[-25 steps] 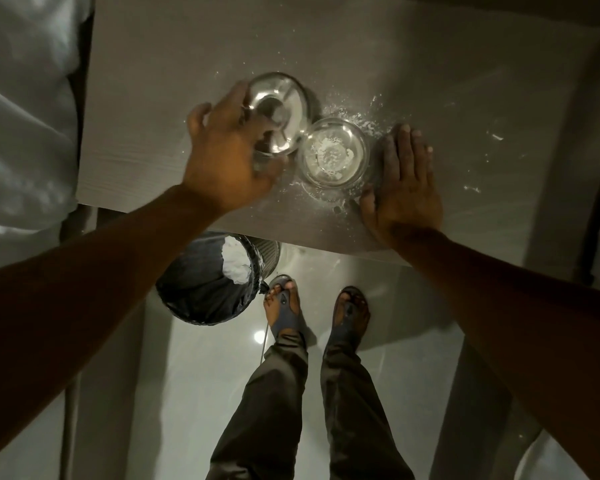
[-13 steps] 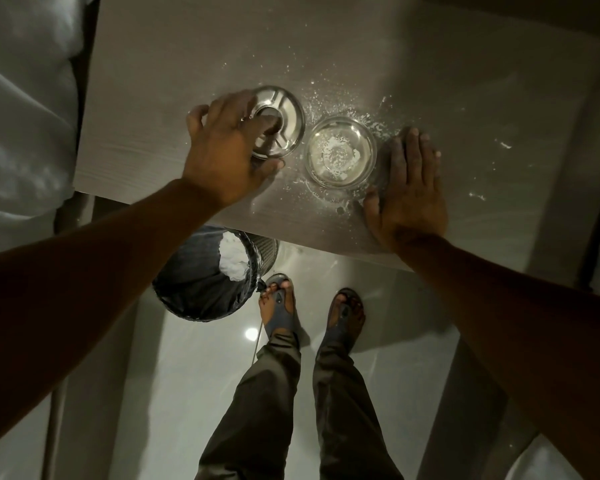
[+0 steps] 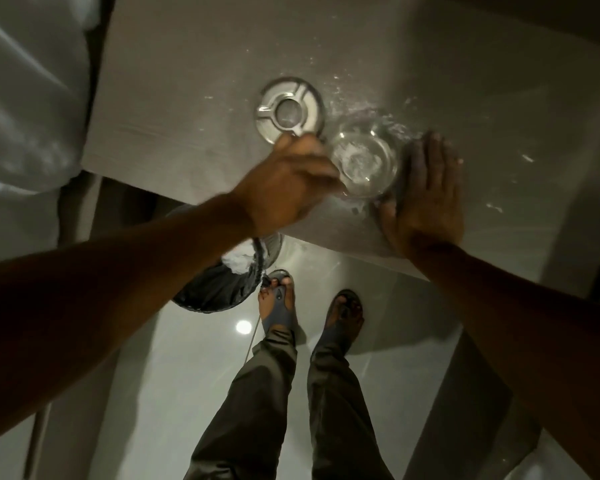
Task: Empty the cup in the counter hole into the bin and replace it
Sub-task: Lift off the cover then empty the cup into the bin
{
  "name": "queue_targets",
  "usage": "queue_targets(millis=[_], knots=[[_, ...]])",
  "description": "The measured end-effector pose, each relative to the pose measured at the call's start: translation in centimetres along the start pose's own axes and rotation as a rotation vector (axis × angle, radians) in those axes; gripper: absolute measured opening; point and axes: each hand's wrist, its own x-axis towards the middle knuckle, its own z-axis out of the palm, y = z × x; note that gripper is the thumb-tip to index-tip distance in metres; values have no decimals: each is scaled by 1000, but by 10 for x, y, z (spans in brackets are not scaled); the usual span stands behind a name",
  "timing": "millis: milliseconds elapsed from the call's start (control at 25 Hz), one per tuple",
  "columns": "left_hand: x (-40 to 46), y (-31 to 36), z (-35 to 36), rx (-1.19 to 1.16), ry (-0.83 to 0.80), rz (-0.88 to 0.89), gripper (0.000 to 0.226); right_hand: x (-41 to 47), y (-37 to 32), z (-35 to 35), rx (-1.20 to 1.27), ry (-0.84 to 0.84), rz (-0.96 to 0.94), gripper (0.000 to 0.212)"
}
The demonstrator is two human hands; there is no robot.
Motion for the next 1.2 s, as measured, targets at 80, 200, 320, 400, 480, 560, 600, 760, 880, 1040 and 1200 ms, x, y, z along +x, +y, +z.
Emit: queue_targets(millis=[80, 200, 320, 400, 480, 560, 600, 760, 880, 1040, 1200], knots=[[-35, 23, -3, -77, 63, -57, 25, 1, 1, 0, 3, 14, -18, 88], [-117, 60, -10, -166, 55, -189, 21, 1, 1, 7, -36, 22, -21, 89], [-177, 85, -13, -267, 105, -385, 19, 0, 4, 13, -70, 25, -24, 89], [-193, 85, -13, -364, 172, -495, 21, 2, 6, 15, -101, 0, -22, 88], [-204, 72, -7, -357, 188, -578, 16, 5, 7, 18, -139, -6, -29, 85], [-211, 51, 8, -462, 154, -772, 11, 4, 5, 19, -121, 31, -37, 83], [-210, 39, 17, -662, 168, -958, 10, 2, 5, 18, -80, 76, -35, 82], [-212, -12, 44, -1569, 406, -1693, 25, -4, 3, 14, -23, 144, -49, 79], [-229, -36, 59, -1743, 422, -1765, 27, 0, 4, 14, -39, 123, -57, 79], [-236, -44, 61, -1985, 280, -1651, 16, -2, 2, 12, -38, 118, -52, 79], [-226, -40, 58, -2070, 115, -1453, 42, 1, 5, 15, -105, 80, -51, 79]])
